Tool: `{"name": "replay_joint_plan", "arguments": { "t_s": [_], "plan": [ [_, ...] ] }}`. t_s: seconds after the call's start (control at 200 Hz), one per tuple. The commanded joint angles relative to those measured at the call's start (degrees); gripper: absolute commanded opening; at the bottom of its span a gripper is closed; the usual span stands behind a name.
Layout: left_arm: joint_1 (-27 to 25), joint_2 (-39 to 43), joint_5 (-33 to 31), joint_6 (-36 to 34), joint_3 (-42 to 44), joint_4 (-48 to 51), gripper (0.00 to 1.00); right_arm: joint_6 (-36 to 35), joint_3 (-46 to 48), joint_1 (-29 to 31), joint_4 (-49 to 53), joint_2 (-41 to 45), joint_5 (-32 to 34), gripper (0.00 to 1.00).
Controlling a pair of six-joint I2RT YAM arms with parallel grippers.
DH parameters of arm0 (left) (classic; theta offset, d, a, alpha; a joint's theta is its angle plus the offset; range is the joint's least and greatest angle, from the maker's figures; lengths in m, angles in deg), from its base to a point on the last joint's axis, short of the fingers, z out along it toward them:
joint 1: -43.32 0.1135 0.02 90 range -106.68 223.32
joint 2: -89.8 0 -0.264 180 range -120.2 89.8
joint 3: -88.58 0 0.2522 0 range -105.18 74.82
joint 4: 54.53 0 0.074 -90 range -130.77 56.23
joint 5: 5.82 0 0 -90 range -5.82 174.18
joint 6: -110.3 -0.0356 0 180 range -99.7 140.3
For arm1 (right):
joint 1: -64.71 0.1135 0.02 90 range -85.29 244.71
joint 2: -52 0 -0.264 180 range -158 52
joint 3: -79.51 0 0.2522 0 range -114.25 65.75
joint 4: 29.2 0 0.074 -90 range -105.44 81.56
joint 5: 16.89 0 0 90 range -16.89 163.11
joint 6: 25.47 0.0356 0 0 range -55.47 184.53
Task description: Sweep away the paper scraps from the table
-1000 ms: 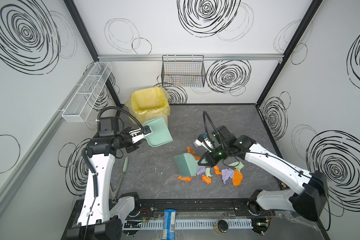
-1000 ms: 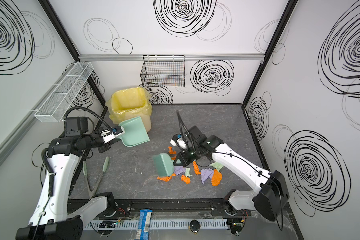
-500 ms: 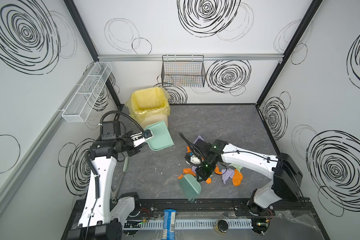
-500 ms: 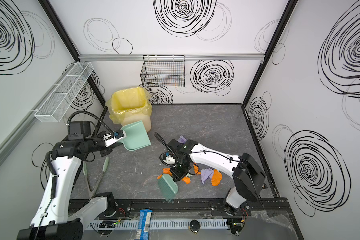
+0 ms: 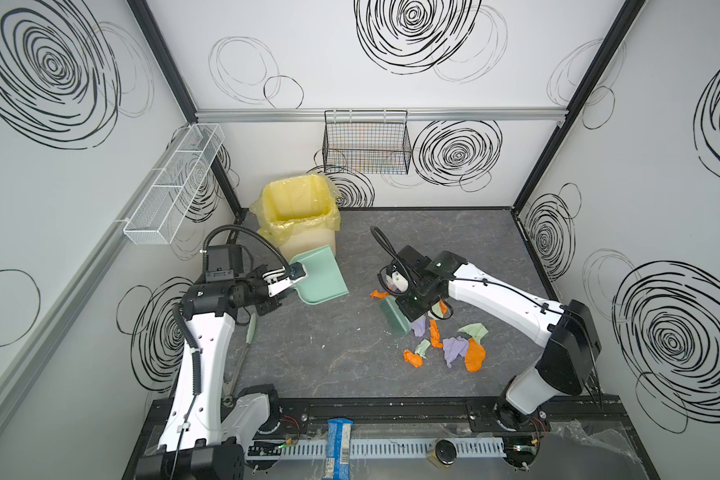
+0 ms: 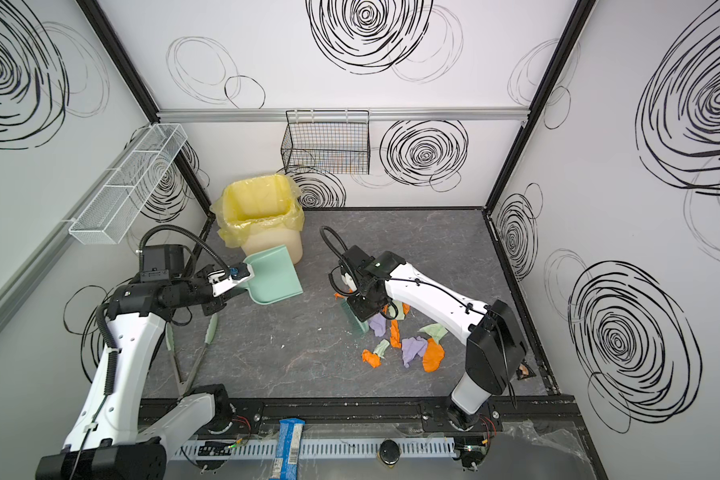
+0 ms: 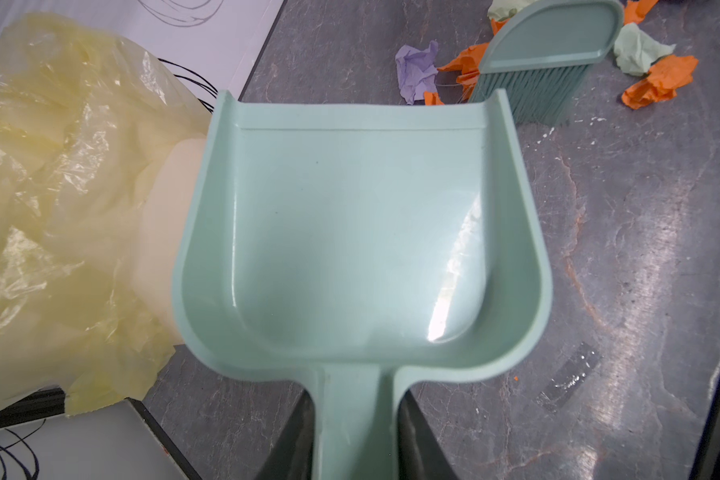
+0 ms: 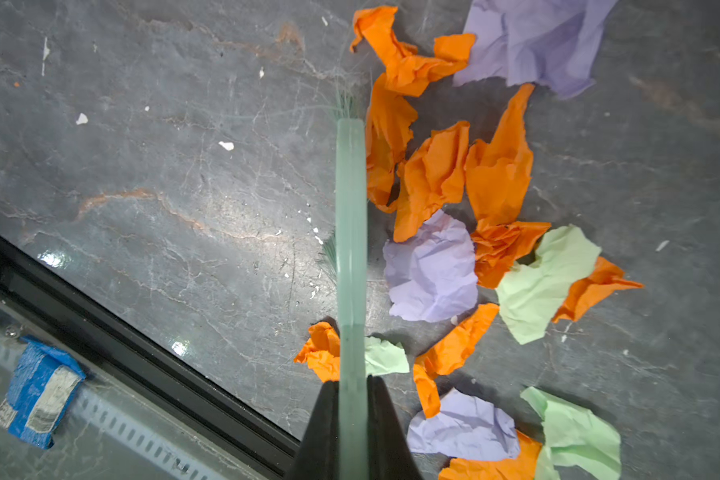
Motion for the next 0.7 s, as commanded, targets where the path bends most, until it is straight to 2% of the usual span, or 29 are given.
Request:
{"name": "replay_joint_plan", "arguments": {
  "t_s": [0.0, 0.085, 0.165, 0.3, 0.385, 0.5, 0.695],
  "plan": [
    [0.44, 0.35, 2.16, -0.60, 0.67, -1.30, 0.00, -2.24, -1.77, 0.01, 2.07, 4.08, -5.44, 0.00],
    [0.35, 0.29, 2.16, -0.60, 0.92, -1.65, 0.00, -3.84, -1.74, 0.51, 2.61, 6.97, -11.95, 0.00],
    [0.47, 0.18, 2.34, -0.60, 0.97, -1.85, 0.00, -4.59, -1.53, 1.53, 4.99, 8.82, -14.20, 0.00],
    [0.48, -0.06, 3.02, -0.68, 1.30, -2.04, 0.00, -2.47, 1.38, 3.55, 7.83, 11.98, -13.54, 0.00],
    [0.47, 0.12, 3.51, -0.73, 1.88, -2.33, 0.00, 0.03, 3.80, 4.71, 10.08, 13.44, -10.95, 0.00],
    [0.48, 0.28, 4.01, -0.78, 2.81, -3.05, 0.00, 2.50, 7.68, 5.86, 10.46, 15.67, -11.36, 0.00],
    [0.67, 0.21, 4.22, -1.22, 3.47, -3.36, 0.00, 6.91, 14.51, 6.71, 9.13, 18.58, -7.16, 0.00]
  ]
}}
